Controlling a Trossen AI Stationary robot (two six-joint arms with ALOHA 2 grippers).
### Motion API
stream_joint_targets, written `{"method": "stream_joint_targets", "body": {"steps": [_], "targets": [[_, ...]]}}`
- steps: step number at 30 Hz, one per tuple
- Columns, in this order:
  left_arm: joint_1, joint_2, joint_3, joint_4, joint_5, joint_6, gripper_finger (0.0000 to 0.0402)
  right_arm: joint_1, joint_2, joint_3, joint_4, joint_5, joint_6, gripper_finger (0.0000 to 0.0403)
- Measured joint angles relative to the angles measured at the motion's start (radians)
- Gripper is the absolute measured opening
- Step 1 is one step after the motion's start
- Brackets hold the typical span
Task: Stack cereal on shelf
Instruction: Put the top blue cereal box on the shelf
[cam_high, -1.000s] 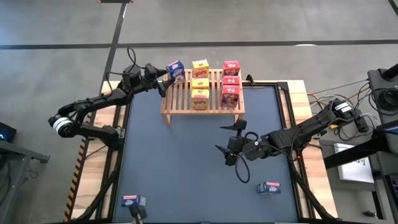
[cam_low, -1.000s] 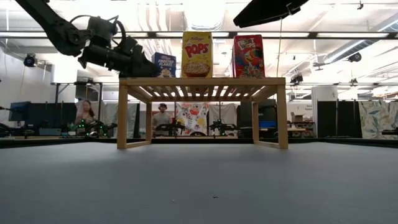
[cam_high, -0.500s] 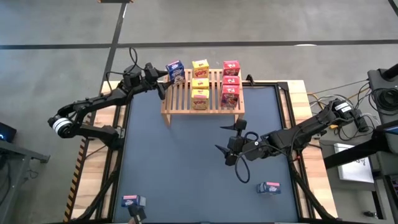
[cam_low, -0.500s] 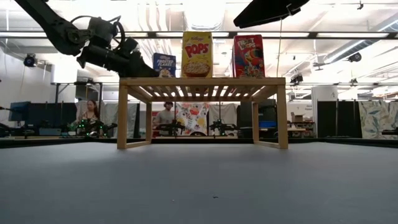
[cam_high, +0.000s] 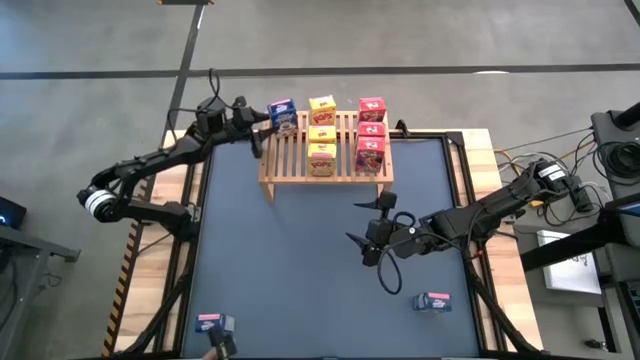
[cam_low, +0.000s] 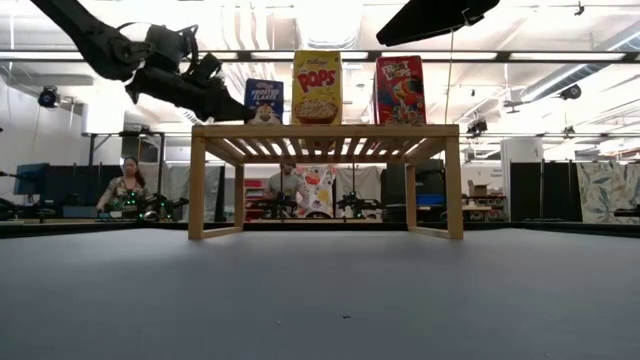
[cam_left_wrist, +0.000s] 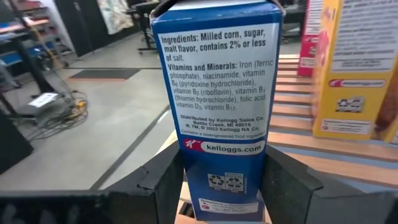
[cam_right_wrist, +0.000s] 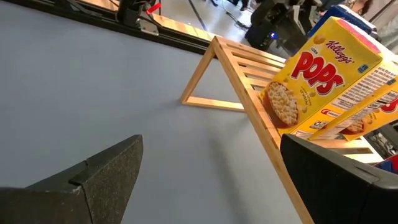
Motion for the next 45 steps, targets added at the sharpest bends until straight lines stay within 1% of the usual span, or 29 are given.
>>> {"method": "stream_joint_targets", "body": {"steps": [5, 8, 11, 15, 19, 23, 30, 45], "targets": [[0.008, 0.0, 0.079, -0.161, 0.026, 0.095, 0.0167, 0.0, 0.0, 0.0, 0.0, 0.0, 0.0, 0.0368], [0.014, 0.0, 0.113, -0.225, 0.036, 0.147, 0.0167, 0.0, 0.0, 0.0, 0.0, 0.0, 0.0, 0.0368], [0.042, 0.0, 0.126, -0.237, 0.115, 0.147, 0.0167, 0.0, 0.0, 0.0, 0.0, 0.0, 0.001, 0.0368], [0.088, -0.001, 0.124, -0.22, 0.193, 0.123, 0.0167, 0.0, 0.0, 0.0, 0.0, 0.0, 0.003, 0.0368], [0.101, 0.022, 0.1, -0.191, 0.257, 0.108, 0.0167, 0.0, 0.0, 0.0, 0.0, 0.0, 0.002, 0.0368], [0.101, 0.066, 0.092, -0.144, 0.286, 0.108, 0.0167, 0.0, 0.0, 0.0, 0.0, 0.0, 0.002, 0.0368], [0.101, 0.142, 0.101, -0.023, 0.29, 0.069, 0.0167, 0.0, 0.0, 0.0, 0.0, 0.0, 0.003, 0.0368], [0.109, 0.154, 0.101, -0.026, 0.291, 0.057, 0.0169, 0.0, 0.0, 0.0, 0.001, 0.0, 0.011, 0.0368]]}}
